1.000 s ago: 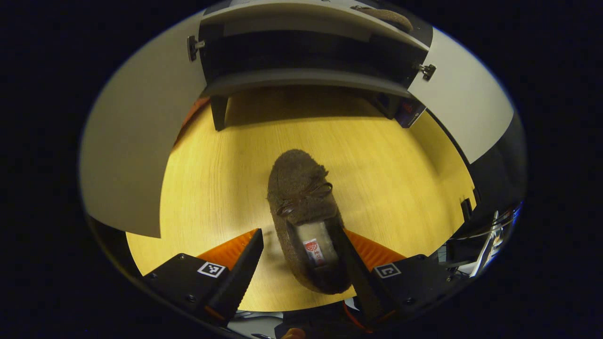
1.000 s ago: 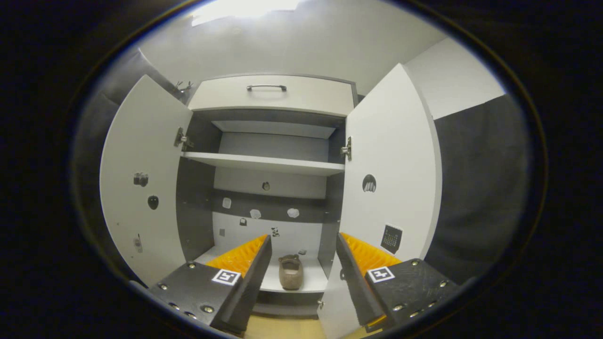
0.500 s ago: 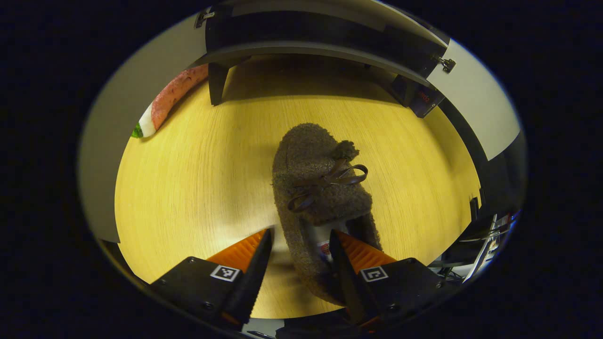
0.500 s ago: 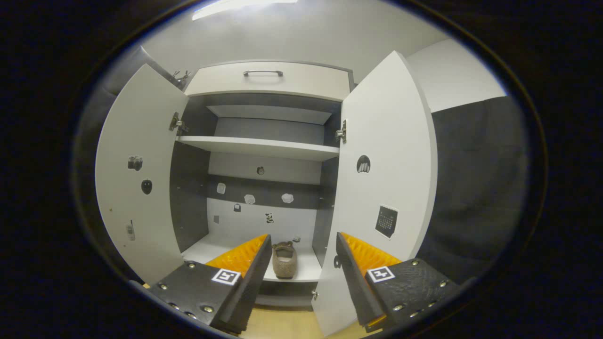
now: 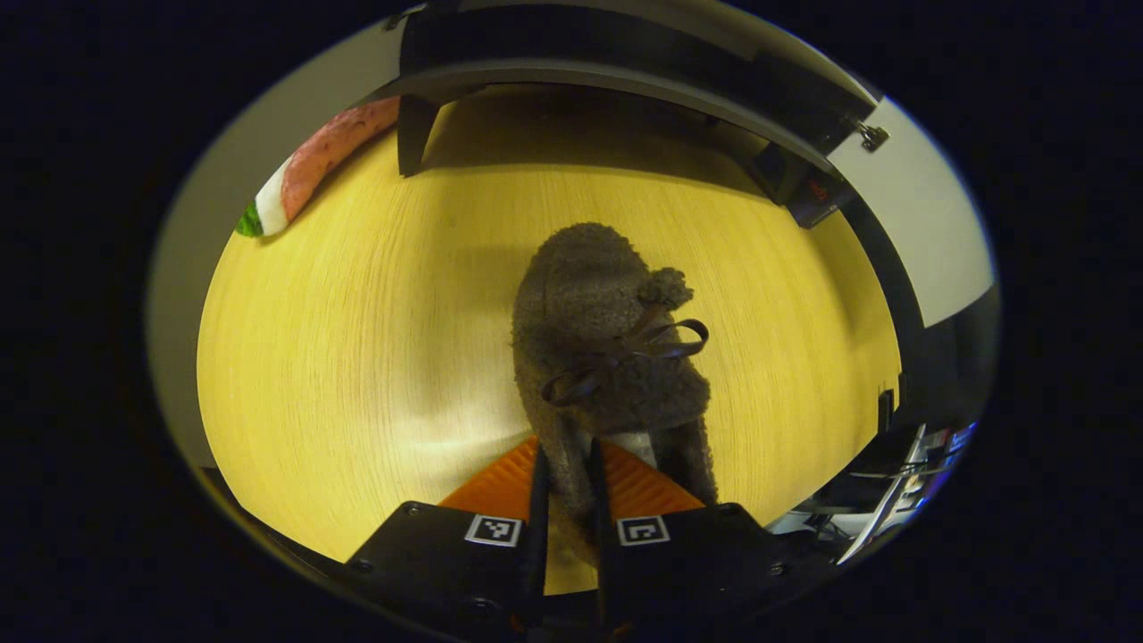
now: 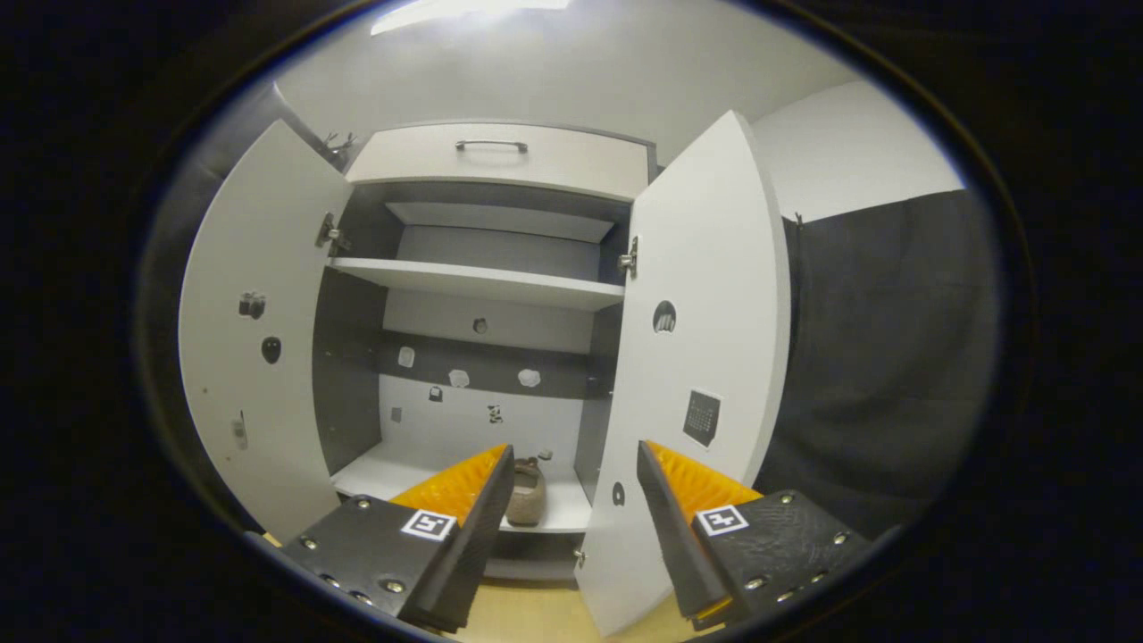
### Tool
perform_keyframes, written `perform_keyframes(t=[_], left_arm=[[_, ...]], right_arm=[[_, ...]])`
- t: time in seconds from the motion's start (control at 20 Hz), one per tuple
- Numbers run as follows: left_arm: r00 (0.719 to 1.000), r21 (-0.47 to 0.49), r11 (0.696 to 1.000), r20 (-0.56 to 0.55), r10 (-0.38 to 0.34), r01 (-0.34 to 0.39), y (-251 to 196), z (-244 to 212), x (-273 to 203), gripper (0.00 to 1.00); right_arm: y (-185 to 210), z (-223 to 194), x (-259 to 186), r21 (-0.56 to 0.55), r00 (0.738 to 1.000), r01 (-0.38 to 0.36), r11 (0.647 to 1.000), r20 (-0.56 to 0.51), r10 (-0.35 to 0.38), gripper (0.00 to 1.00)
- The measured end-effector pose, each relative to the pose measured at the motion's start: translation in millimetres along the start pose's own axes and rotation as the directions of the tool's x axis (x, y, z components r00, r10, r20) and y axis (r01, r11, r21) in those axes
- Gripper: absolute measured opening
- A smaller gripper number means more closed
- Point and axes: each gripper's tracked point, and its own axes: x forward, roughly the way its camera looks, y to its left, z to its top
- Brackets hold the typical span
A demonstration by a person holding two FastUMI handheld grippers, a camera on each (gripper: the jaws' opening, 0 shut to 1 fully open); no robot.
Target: Grab one shoe with the right hand and put it into the shoe cabinet, grab the other shoe with the left hand and put it into the shoe cabinet; then close the right door with the right hand and the left door with the left hand.
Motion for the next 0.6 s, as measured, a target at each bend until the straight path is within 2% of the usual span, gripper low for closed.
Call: perform_keyframes(t=[0.05,0.1,0.15,0.3,0.6], left_arm=[[1.0,-0.024,1.0,0.006,0.002,-0.002,-1.4,3.1,-0.9,0.21],[1.0,-0.024,1.0,-0.001,0.01,-0.01,1.9,0.7,0.1,0.04],[1.0,-0.009,1.0,-0.004,0.019,-0.019,1.7,0.2,-1.0,0.01],[0.999,0.026,0.999,-0.005,0.045,-0.045,1.0,1.0,-0.5,0.01],[0.999,0.038,0.998,0.0,0.045,-0.045,-2.7,16.9,-12.4,0.01]], right_arm=[[-3.0,-1.1,-1.5,0.0,1.0,0.005,1.0,0.0,-0.005,0.8],[-5.4,-1.6,-3.2,0.004,1.0,0.011,1.0,-0.001,-0.011,0.8],[-7.7,-1.7,-4.1,0.008,1.0,0.014,1.0,0.0,-0.014,0.8],[-17.2,-0.5,-8.5,0.015,0.999,0.032,0.999,0.004,-0.032,0.8],[-26.7,-3.7,-14.6,0.039,0.999,0.042,0.998,0.004,-0.042,0.82]])
